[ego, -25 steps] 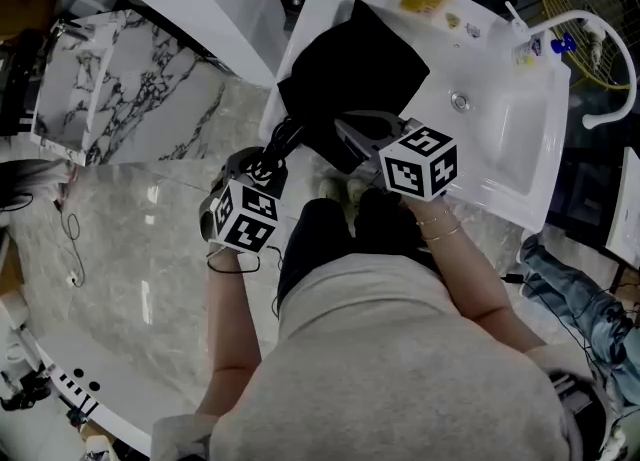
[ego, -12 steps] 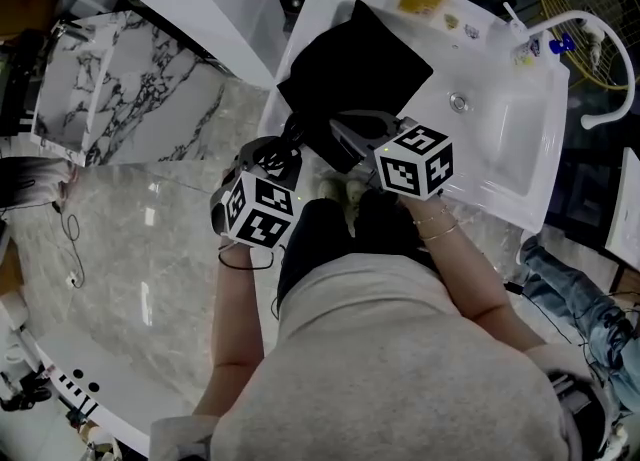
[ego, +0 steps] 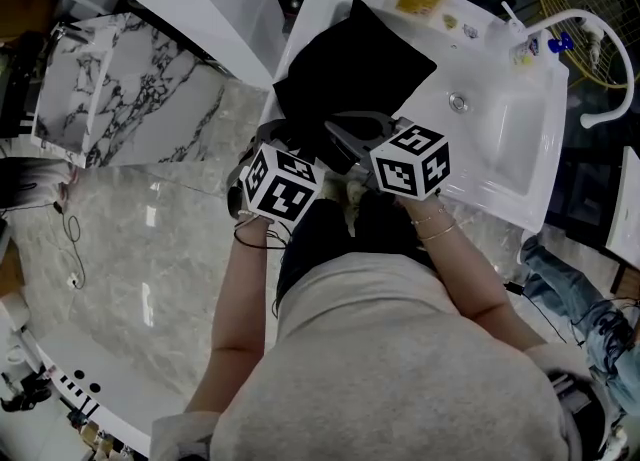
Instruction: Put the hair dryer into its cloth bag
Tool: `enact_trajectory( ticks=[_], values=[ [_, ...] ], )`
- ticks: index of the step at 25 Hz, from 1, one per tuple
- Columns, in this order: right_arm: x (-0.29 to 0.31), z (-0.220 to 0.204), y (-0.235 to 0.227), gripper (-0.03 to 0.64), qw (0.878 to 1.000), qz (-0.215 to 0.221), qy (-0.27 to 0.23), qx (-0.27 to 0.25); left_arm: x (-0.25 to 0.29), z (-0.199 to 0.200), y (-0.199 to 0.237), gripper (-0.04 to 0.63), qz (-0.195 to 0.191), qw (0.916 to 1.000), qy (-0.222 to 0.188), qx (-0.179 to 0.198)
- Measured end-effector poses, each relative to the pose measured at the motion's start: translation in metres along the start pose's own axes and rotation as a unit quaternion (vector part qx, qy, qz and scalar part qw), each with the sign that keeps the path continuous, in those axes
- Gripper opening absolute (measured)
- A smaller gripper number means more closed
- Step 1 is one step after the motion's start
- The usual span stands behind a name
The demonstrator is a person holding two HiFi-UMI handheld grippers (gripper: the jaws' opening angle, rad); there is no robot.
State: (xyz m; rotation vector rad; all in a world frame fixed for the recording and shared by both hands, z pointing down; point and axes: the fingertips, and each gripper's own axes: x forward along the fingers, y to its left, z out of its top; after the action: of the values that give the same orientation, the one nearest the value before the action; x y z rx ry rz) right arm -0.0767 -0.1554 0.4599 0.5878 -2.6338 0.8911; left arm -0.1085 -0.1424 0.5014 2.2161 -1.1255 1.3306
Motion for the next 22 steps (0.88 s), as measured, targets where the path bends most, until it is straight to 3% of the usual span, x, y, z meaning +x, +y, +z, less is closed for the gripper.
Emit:
enact_trajectory(
  ticks=[9, 22],
  values=[
    [-0.001, 0.0, 0.001, 0.006, 1.0, 0.006, -0.005, 0.01, 0.021, 0.015, 0.006, 0.173, 0.025, 0.9995, 0.018, 0.001],
    [0.0, -0.005, -0.004, 0.006, 1.0, 0.005, 0.0, 0.02, 0.004, -0.009, 0.002, 0.183, 0.029, 0.9996, 0.002, 0.0]
  ],
)
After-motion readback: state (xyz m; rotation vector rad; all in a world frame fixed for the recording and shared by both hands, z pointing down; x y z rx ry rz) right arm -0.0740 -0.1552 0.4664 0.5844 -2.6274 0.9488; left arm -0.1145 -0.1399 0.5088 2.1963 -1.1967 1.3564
